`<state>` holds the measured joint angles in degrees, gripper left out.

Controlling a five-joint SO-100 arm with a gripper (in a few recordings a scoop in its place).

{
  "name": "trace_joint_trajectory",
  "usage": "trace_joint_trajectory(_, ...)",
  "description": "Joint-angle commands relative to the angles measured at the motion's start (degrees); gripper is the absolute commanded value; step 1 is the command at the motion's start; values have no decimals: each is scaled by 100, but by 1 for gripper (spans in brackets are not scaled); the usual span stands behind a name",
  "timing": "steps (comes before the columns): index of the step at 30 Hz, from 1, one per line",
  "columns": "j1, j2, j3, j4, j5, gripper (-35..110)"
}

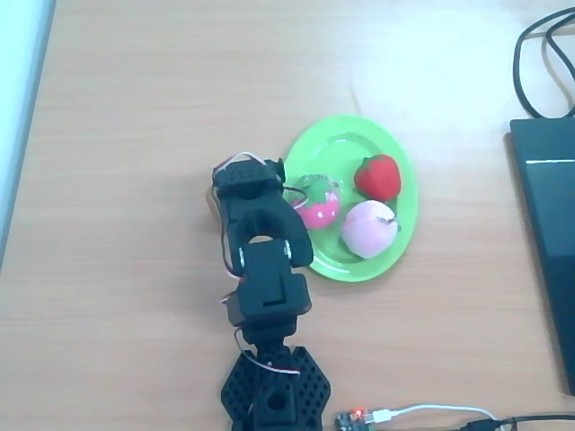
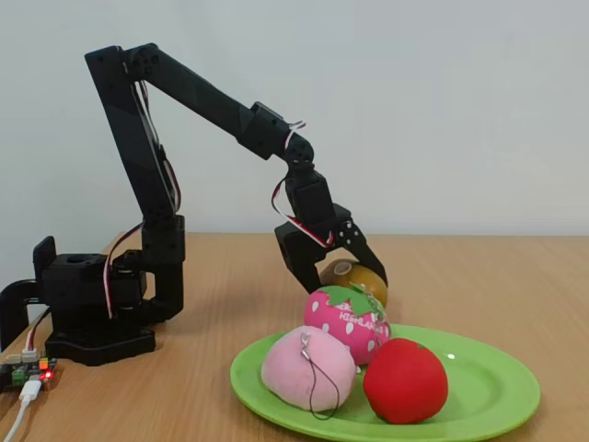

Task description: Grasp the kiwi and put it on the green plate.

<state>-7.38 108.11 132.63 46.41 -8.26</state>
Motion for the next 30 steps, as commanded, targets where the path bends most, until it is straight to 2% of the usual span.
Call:
trace_joint_trajectory(1,-35,281,-202,44,-62,25)
trace_joint_trajectory(15,185,272,-1310,70,-79,26)
trace_joint_trajectory(30,1696,-800,-2593,70,-167,27)
